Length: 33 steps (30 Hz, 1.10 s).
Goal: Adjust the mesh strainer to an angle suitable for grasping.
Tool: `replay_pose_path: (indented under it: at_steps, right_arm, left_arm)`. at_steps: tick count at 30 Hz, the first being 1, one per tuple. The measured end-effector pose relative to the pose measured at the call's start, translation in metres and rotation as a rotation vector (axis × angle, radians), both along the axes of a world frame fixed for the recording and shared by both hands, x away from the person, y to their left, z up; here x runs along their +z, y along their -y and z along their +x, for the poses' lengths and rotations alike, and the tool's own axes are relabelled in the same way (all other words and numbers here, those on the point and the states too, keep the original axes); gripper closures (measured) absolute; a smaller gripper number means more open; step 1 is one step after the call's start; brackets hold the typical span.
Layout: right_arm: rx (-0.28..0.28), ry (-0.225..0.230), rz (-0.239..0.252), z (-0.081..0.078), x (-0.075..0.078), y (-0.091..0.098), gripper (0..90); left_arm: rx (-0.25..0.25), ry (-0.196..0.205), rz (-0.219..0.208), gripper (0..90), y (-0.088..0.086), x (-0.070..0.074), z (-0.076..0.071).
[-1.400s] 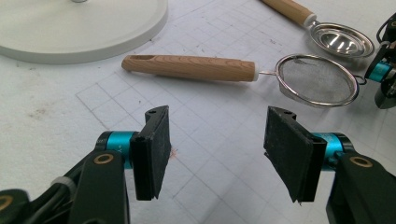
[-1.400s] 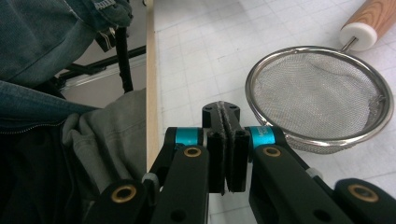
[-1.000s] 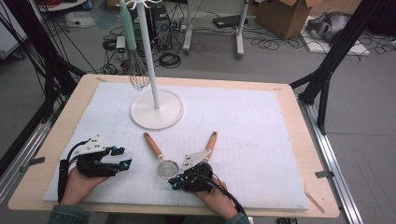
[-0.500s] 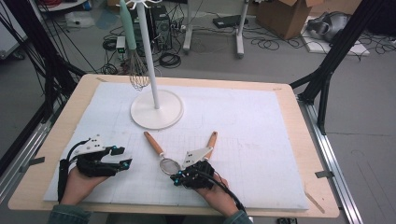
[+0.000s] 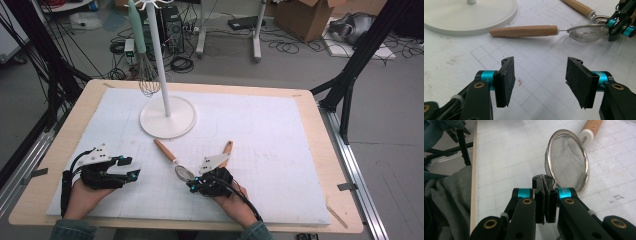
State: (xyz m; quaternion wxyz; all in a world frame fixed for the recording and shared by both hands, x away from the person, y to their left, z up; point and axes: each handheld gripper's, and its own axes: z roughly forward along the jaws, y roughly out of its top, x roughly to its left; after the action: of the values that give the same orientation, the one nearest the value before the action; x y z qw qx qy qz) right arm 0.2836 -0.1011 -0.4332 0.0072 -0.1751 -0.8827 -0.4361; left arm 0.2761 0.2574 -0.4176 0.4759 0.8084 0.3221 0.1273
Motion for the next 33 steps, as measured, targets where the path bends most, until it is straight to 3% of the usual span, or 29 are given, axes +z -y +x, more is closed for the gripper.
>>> replay_pose_path:
  at_steps: [5,17,33]
  right_arm:
    - [-0.015,0.003,0.001,0.004,0.001,0.002,89.3]
    - [0.038,-0.008,-0.024,0.0,-0.002,-0.005,87.0]
    - [0.069,-0.038,-0.052,-0.004,-0.006,-0.009,86.2]
  left_arm:
    - [0.003,0.005,-0.002,40.4,-0.001,0.001,0.0]
    - [0.01,0.003,-0.011,40.1,-0.003,0.002,0.0]
    - [0.021,0.005,-0.011,37.3,-0.007,0.003,-0.001]
